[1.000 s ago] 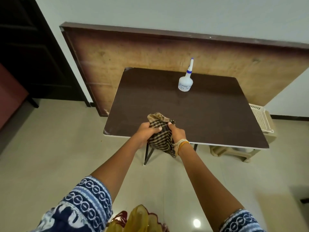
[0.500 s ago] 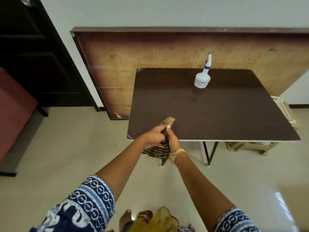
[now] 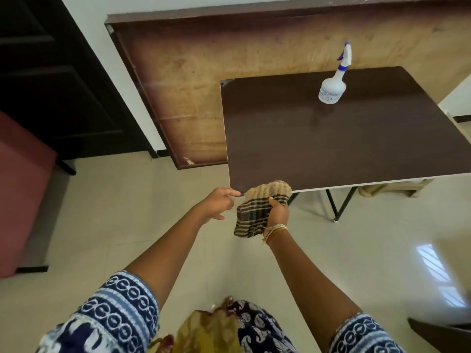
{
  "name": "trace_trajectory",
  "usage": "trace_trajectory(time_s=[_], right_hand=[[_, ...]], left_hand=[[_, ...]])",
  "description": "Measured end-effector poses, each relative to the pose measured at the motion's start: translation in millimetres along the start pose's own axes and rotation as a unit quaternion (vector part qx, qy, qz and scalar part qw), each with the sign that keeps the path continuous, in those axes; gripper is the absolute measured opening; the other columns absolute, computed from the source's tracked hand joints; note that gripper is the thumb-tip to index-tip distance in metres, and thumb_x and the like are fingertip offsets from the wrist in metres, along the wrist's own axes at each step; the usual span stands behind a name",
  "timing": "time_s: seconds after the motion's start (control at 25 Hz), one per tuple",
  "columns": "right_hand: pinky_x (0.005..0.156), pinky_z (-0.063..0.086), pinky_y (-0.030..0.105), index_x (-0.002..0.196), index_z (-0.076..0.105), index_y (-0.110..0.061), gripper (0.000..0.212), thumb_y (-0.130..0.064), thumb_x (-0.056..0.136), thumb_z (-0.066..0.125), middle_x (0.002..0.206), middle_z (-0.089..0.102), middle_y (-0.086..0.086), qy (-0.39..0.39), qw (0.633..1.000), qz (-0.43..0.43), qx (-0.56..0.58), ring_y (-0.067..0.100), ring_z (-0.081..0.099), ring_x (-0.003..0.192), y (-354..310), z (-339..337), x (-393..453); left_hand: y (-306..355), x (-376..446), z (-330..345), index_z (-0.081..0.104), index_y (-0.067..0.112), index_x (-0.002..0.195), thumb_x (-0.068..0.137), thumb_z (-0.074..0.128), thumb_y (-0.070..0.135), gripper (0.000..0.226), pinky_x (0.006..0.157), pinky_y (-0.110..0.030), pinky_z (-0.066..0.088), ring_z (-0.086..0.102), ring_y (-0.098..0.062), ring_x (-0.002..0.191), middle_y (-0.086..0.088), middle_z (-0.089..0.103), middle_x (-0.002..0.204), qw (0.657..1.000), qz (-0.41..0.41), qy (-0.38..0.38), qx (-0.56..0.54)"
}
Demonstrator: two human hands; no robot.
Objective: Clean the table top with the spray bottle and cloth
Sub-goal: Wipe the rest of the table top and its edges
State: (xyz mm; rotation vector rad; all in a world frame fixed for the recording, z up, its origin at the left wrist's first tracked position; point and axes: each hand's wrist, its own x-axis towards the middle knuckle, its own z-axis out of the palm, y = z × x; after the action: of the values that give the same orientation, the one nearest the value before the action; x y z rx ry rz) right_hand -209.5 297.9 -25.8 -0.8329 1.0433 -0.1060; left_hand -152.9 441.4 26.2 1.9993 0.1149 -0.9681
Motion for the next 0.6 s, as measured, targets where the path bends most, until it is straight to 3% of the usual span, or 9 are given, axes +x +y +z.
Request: trace_trajectory(time_s=[0.16, 0.24, 0.36, 0.44, 0.56, 0.6], right_hand=[[0.101, 0.047, 0.040, 0.133, 0.055, -0.008, 0.037, -0.008, 0.098, 0.046, 0.128, 0.061, 0.010, 0.115, 0.983, -0.139, -0.026, 0.029, 0.058, 0.118, 2, -6, -8], [0.106, 0.042, 0.039, 0.141, 0.046, -0.010, 0.044, -0.014, 0.098, 0.044, 0.138, 0.053, 0.010, 0.128, 0.953, -0.233, -0.143, 0.029, 0.053, 0.124, 1, -6, 1], [0.107, 0.039, 0.043, 0.143, 0.034, -0.002, 0.051, -0.028, 0.100, 0.042, 0.146, 0.035, 0.020, 0.102, 0.868, -0.294, -0.386, 0.037, 0.042, 0.129, 8, 7, 42], [0.106, 0.038, 0.045, 0.136, 0.043, -0.002, 0.049, -0.033, 0.099, 0.041, 0.143, 0.035, 0.022, 0.041, 0.774, -0.326, -0.542, 0.041, 0.040, 0.128, 18, 14, 75], [0.097, 0.035, 0.047, 0.135, 0.054, -0.014, 0.050, -0.040, 0.095, 0.040, 0.134, 0.050, 0.011, 0.022, 0.522, -0.465, -0.714, 0.036, 0.046, 0.112, 30, 10, 111], [0.103, 0.031, 0.048, 0.138, 0.053, -0.017, 0.052, -0.041, 0.095, 0.038, 0.140, 0.050, 0.007, 0.017, 0.482, -0.496, -0.722, 0.035, 0.045, 0.116, 31, 9, 120]], left_hand=[[-17, 9, -13, 0.062, 0.019, 0.123, 0.090, 0.047, 0.001, 0.041, 0.089, -0.040, 0.049, 0.057, -0.023, 0.110, -0.010, 0.059, 0.117, 0.997, -0.023, 0.057, -0.040], [-21, 20, -14, 0.061, 0.018, 0.125, 0.091, 0.047, 0.004, 0.040, 0.085, -0.038, 0.048, 0.055, -0.021, 0.101, -0.009, 0.059, 0.105, 0.997, -0.020, 0.062, -0.042], [-23, 45, -13, 0.061, 0.019, 0.124, 0.095, 0.046, 0.008, 0.034, 0.084, -0.036, 0.047, 0.055, -0.020, 0.098, -0.007, 0.058, 0.104, 0.994, -0.004, 0.083, -0.078], [-34, 69, -10, 0.060, 0.020, 0.125, 0.096, 0.046, 0.009, 0.034, 0.080, -0.034, 0.048, 0.057, -0.020, 0.097, -0.006, 0.060, 0.106, 0.991, 0.002, 0.096, -0.095], [-62, 103, -7, 0.059, 0.018, 0.127, 0.096, 0.044, 0.010, 0.036, 0.079, -0.033, 0.049, 0.060, -0.025, 0.106, -0.005, 0.063, 0.119, 0.992, 0.024, 0.102, -0.074], [-73, 115, -9, 0.059, 0.017, 0.128, 0.095, 0.043, 0.008, 0.037, 0.085, -0.035, 0.049, 0.059, -0.026, 0.112, -0.006, 0.062, 0.125, 0.991, 0.041, 0.111, -0.056]])
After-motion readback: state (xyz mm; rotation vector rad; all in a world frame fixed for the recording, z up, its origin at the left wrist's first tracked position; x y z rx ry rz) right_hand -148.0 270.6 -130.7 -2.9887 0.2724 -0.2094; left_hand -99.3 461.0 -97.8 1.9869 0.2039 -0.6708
